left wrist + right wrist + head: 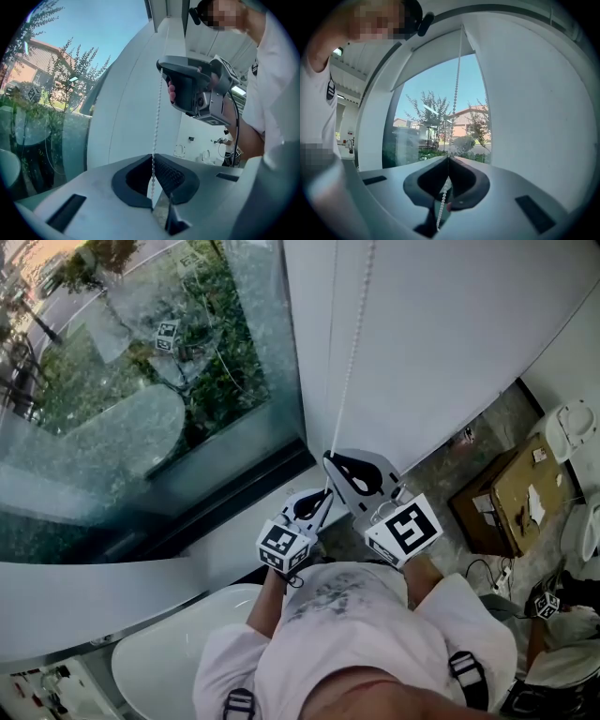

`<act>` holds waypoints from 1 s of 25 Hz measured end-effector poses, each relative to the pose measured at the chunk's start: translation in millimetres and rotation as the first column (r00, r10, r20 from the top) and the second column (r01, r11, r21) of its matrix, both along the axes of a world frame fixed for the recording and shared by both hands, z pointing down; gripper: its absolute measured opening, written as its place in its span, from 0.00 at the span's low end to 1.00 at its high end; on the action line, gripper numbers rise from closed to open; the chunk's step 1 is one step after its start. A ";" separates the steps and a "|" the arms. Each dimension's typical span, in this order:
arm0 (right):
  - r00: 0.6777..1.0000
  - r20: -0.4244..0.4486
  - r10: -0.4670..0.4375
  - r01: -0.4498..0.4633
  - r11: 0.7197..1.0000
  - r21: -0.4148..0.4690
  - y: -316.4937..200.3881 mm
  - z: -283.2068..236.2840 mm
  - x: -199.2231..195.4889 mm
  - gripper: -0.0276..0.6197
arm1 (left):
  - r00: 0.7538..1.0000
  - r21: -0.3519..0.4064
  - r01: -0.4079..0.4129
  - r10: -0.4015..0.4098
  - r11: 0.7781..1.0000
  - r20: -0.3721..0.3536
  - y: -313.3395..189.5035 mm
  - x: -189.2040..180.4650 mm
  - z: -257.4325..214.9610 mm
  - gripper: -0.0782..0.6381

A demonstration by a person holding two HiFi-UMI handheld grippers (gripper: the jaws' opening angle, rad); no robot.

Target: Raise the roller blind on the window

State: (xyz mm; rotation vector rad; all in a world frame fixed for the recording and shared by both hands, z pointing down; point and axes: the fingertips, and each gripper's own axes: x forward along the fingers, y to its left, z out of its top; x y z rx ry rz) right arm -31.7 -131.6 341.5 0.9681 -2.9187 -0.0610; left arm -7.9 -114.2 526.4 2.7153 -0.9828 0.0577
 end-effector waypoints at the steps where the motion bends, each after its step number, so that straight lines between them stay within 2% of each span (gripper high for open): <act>1: 1.000 -0.008 0.002 -0.002 1.000 -0.003 -0.2 5.1 0.1 0.14 | 1.000 -0.010 -0.001 0.001 1.000 0.003 0.0 0.6 5.2 0.13; 9: 0.999 -0.036 0.014 -0.016 0.999 -0.051 -0.8 40.7 3.2 0.14 | 1.000 -0.079 -0.003 0.005 0.997 0.016 0.2 1.5 41.4 0.13; 13: 0.999 -0.038 0.016 -0.018 0.998 -0.056 -0.5 47.3 3.9 0.14 | 1.000 -0.081 0.001 0.000 0.997 0.018 0.0 2.8 48.1 0.13; 25: 0.999 -0.040 0.024 -0.023 0.999 0.033 3.0 33.2 3.0 0.14 | 1.000 -0.054 0.009 -0.008 0.999 0.005 4.8 4.5 37.5 0.13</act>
